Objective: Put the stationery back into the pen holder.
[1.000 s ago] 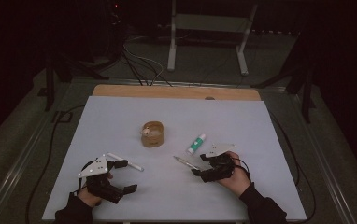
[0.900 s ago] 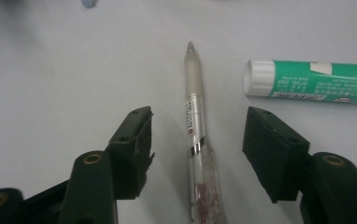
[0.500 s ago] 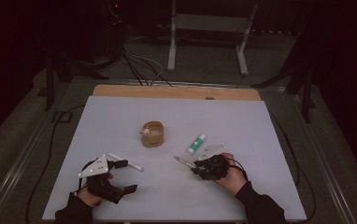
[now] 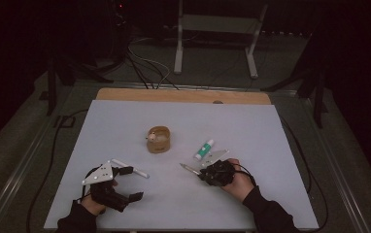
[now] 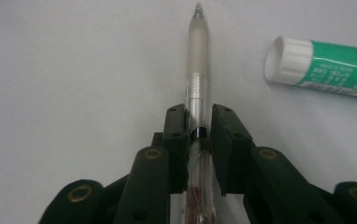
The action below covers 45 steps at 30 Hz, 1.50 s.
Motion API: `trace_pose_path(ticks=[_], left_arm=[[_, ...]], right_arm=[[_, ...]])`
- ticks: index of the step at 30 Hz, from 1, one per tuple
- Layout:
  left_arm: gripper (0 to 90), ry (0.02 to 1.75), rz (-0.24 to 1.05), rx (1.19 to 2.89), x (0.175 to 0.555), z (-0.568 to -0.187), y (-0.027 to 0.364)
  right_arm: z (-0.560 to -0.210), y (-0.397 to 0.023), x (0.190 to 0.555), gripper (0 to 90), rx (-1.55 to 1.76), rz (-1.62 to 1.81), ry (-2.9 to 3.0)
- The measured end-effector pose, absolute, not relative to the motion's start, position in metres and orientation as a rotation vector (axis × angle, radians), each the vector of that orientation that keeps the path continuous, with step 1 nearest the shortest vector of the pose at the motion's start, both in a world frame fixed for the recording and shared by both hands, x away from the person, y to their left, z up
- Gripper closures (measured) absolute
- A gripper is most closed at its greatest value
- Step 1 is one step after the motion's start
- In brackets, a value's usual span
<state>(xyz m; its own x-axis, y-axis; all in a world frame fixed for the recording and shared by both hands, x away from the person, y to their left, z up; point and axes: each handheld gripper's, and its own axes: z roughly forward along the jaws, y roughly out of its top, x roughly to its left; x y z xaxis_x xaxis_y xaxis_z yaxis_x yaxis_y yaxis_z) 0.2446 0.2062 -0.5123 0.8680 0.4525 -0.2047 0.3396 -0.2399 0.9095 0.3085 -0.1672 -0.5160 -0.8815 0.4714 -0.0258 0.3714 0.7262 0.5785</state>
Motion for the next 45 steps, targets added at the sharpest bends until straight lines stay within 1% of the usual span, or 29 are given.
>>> trace_pose_path(ticks=[11,16,22,28,34,37,38,42,45], left_arm=[[0.2,0.594,0.128,1.86,0.244,-0.512,0.205],[0.2,0.589,0.139,1.862,0.243,-0.511,0.205],[0.2,0.558,0.152,1.906,0.241,-0.51,0.198],[0.2,0.566,0.149,1.881,0.24,-0.506,0.194],[0.2,0.641,0.113,1.817,0.245,-0.5,0.183],[0.2,0.68,0.109,1.813,0.246,-0.499,0.179],[0.2,0.71,0.086,1.792,0.249,-0.499,0.177],[0.2,0.775,0.071,1.766,0.252,-0.499,0.173],[0.2,0.783,0.048,1.746,0.254,-0.498,0.17]], right_arm=[[-0.511,-0.158,0.313,78.7,0.662,0.762,2.813],[-0.511,-0.166,0.314,79.1,0.692,0.857,2.808],[-0.503,-0.17,0.312,79.4,0.719,0.951,2.801],[-0.498,-0.173,0.307,79.6,0.737,1.005,2.768],[-0.491,-0.178,0.304,79.7,0.772,1.114,2.724],[-0.491,-0.18,0.305,79.7,0.793,1.149,2.717],[-0.491,-0.18,0.304,79.7,0.803,1.156,2.71],[-0.489,-0.183,0.303,79.8,0.823,1.192,2.698],[-0.486,-0.185,0.303,79.7,0.843,1.238,2.675]])
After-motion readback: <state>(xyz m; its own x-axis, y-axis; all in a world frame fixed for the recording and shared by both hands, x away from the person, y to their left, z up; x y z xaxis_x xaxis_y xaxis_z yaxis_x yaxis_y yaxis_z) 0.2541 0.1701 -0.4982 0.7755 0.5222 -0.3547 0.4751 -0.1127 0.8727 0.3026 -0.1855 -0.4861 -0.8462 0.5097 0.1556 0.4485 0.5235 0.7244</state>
